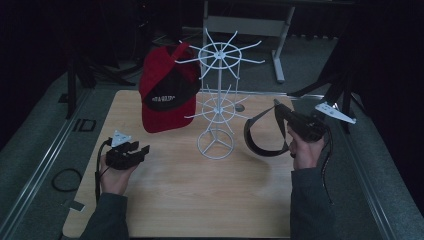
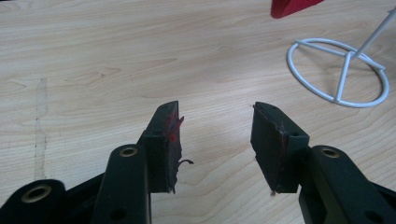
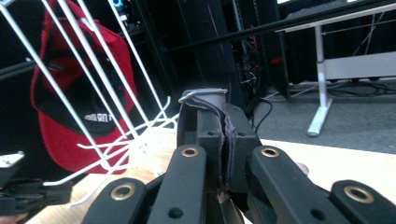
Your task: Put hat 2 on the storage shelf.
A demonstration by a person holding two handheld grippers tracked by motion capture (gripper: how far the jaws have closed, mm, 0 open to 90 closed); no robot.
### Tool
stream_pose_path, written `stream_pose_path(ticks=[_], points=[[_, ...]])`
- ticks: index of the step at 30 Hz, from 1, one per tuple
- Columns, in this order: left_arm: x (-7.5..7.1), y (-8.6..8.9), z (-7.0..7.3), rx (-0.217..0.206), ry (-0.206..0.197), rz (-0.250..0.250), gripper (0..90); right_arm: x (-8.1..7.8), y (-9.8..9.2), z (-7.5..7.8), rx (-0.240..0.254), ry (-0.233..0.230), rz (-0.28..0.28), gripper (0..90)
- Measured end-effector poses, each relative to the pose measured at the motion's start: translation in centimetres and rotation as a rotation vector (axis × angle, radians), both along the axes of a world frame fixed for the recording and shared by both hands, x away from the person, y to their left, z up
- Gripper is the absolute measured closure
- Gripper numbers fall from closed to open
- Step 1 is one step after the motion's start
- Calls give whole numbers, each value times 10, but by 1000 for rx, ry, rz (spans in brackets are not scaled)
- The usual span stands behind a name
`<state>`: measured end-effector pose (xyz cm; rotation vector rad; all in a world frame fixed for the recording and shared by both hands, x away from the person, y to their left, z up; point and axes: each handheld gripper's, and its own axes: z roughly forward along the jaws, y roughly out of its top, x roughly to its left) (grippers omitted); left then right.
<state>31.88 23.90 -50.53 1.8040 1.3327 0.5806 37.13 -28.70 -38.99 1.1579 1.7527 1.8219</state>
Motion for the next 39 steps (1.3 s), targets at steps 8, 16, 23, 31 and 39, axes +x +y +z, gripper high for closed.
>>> stream_pose_path(ticks=[8, 16, 23, 31, 39], points=[[0, 0, 0, -1, -1, 2, 530, -6, 2, 4, 9, -16, 21, 871], [0, 0, 0, -5, -2, 3, 530, -7, 4, 10, 5, -30, 28, 871], [0, 1, 1, -5, -2, 2, 530, -9, 3, 13, 8, -36, 31, 871], [0, 0, 1, -5, -1, 1, 530, -20, 4, 17, 16, -63, 56, 871], [0, 1, 1, -5, -2, 2, 530, -26, 2, 21, 11, -77, 62, 871]])
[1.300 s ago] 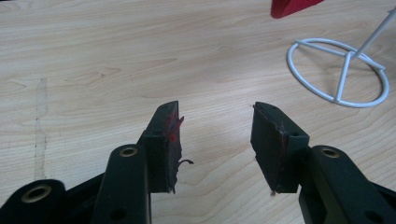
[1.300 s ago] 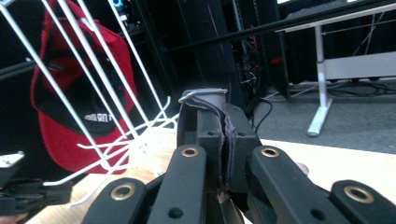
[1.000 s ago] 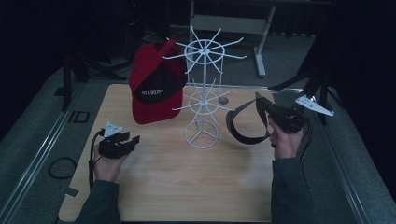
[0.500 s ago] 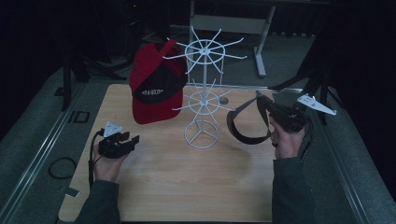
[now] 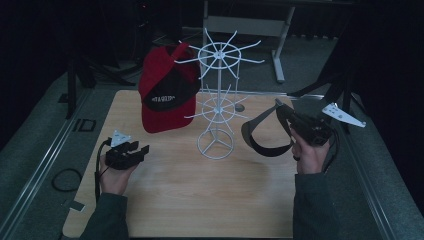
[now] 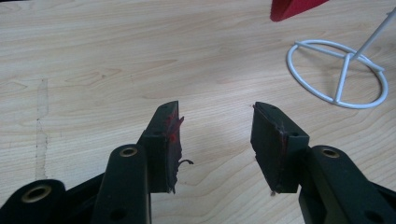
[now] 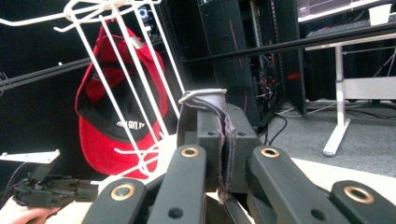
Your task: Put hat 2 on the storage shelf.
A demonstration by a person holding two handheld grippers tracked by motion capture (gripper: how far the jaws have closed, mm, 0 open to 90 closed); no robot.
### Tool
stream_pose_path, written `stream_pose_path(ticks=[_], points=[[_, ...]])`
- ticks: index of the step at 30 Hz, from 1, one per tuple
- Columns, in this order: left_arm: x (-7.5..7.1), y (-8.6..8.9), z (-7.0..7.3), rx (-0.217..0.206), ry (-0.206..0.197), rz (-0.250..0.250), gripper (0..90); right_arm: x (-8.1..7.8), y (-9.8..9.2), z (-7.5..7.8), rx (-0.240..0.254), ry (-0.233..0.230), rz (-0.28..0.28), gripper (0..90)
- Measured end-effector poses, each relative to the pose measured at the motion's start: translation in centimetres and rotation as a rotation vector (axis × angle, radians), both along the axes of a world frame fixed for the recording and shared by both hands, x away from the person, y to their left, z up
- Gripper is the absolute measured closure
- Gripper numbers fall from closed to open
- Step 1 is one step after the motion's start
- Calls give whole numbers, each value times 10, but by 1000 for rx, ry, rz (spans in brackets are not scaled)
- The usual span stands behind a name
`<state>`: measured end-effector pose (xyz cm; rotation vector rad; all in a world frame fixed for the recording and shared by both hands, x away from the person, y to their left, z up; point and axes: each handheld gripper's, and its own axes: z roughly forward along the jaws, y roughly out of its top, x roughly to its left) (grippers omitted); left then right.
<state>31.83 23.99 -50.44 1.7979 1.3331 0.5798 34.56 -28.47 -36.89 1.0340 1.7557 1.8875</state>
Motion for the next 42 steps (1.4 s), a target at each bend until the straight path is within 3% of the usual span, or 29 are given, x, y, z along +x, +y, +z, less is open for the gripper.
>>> stream_pose_path(ticks=[15, 42], points=[[0, -1, 0, 0, 1, -1, 530, -8, 4, 18, 7, -48, 37, 871], [0, 0, 0, -2, -3, 0, 531, -4, 21, 50, 6, -101, 87, 871]])
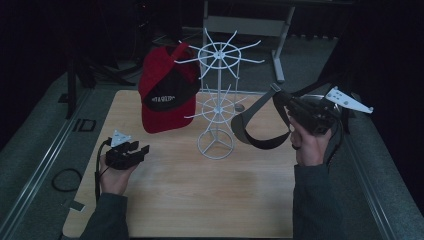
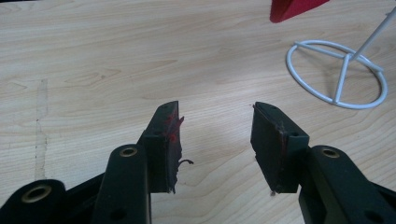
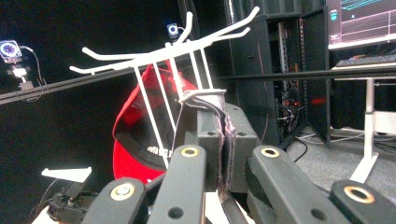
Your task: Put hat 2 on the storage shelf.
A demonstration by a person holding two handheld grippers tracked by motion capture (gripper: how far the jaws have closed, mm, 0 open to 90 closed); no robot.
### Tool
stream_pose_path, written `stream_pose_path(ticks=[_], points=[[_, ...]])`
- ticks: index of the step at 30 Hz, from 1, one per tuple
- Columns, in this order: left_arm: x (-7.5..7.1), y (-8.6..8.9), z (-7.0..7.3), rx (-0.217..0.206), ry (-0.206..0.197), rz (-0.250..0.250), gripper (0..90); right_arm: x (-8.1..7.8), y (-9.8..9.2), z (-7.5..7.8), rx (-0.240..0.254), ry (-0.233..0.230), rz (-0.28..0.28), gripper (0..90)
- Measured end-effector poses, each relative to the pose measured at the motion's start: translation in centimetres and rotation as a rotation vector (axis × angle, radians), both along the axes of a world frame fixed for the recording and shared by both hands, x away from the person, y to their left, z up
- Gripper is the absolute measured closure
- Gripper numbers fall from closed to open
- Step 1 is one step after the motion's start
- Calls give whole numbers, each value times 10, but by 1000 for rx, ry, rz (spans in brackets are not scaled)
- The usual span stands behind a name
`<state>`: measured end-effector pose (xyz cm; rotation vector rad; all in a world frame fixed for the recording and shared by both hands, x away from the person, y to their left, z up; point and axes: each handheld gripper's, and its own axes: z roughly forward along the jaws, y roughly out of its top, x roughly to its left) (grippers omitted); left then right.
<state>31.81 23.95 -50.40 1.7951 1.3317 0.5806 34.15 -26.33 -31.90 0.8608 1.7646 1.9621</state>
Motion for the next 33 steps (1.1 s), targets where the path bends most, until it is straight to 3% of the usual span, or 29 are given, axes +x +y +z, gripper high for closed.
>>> stream_pose_path(ticks=[33], points=[[-1, 1, 2, -12, -8, -3, 532, 7, 14, 23, 17, -26, 20, 870]])
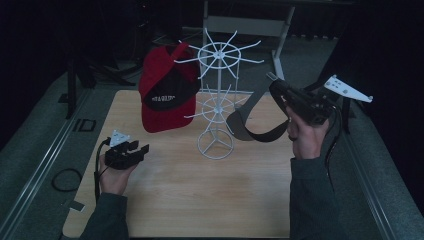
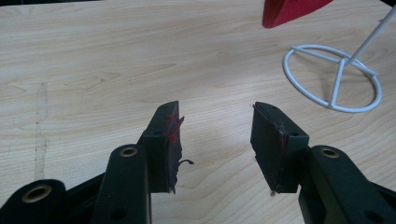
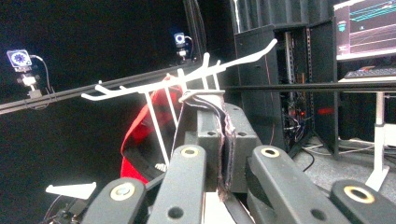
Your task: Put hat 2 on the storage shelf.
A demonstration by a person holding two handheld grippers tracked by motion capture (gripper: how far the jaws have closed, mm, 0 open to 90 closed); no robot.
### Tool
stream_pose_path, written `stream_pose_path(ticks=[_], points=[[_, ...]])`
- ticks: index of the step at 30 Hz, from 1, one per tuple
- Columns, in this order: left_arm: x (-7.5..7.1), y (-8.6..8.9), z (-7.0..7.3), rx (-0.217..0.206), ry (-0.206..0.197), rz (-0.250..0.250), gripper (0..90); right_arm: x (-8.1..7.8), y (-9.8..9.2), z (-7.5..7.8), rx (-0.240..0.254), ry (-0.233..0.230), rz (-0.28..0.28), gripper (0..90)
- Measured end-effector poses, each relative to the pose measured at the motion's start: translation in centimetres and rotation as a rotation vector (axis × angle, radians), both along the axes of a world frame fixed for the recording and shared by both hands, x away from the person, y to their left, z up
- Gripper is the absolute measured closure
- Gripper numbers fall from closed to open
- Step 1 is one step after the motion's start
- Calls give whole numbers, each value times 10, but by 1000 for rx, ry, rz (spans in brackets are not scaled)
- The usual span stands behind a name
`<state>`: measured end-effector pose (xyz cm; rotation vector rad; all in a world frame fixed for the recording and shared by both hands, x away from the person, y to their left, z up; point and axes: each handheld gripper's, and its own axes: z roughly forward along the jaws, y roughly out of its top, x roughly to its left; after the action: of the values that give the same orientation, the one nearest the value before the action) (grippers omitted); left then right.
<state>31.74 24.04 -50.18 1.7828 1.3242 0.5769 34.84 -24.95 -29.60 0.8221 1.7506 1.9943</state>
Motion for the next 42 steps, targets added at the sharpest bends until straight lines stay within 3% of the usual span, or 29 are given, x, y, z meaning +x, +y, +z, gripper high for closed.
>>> stream_pose_path(ticks=[42], points=[[0, -1, 3, -14, -10, -9, 533, 14, 6, 40, -11, -46, -20, 869]])
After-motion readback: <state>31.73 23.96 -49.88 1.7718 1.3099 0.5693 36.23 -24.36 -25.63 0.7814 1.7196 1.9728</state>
